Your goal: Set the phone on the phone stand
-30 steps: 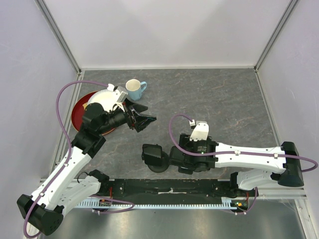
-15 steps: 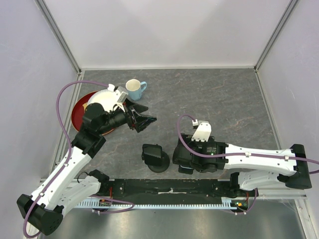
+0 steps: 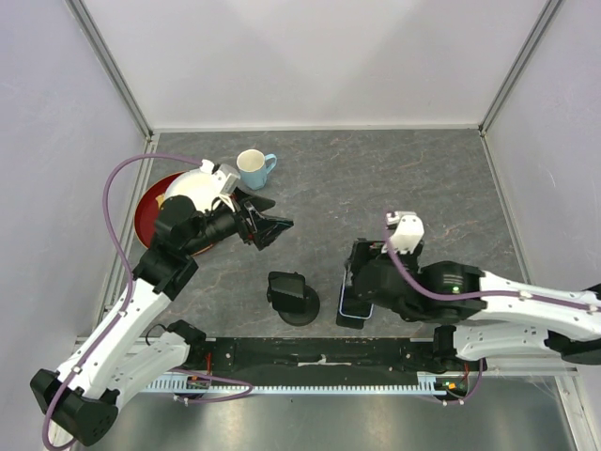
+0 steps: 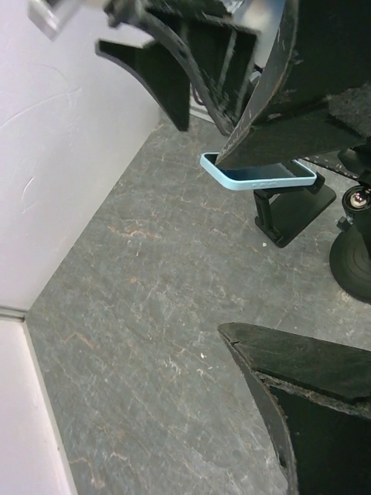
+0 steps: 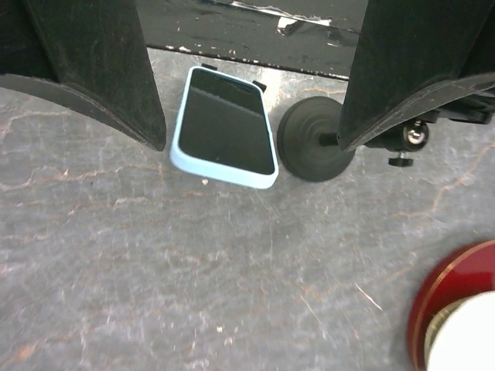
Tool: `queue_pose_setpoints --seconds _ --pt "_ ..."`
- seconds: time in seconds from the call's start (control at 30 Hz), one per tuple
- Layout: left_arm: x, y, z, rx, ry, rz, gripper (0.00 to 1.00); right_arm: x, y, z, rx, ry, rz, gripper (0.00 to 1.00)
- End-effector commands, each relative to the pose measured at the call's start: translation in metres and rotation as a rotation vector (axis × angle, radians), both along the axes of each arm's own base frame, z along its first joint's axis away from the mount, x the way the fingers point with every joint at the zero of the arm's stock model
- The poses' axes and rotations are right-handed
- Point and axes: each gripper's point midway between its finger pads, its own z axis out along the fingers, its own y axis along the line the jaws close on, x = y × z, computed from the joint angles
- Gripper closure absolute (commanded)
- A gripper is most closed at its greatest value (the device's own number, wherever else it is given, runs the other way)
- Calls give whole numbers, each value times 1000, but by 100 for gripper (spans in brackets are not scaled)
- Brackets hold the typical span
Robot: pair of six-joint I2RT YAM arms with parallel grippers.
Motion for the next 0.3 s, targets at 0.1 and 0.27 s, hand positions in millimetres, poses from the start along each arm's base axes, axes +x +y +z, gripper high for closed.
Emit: queue_pose_setpoints --seconds 0.1,0.27 --pt "5 37 57 -54 -205 215 13 15 -44 80 62 -222 -2 2" --pt "-18 65 118 -202 -243 308 8 20 -75 140 187 -391 14 2"
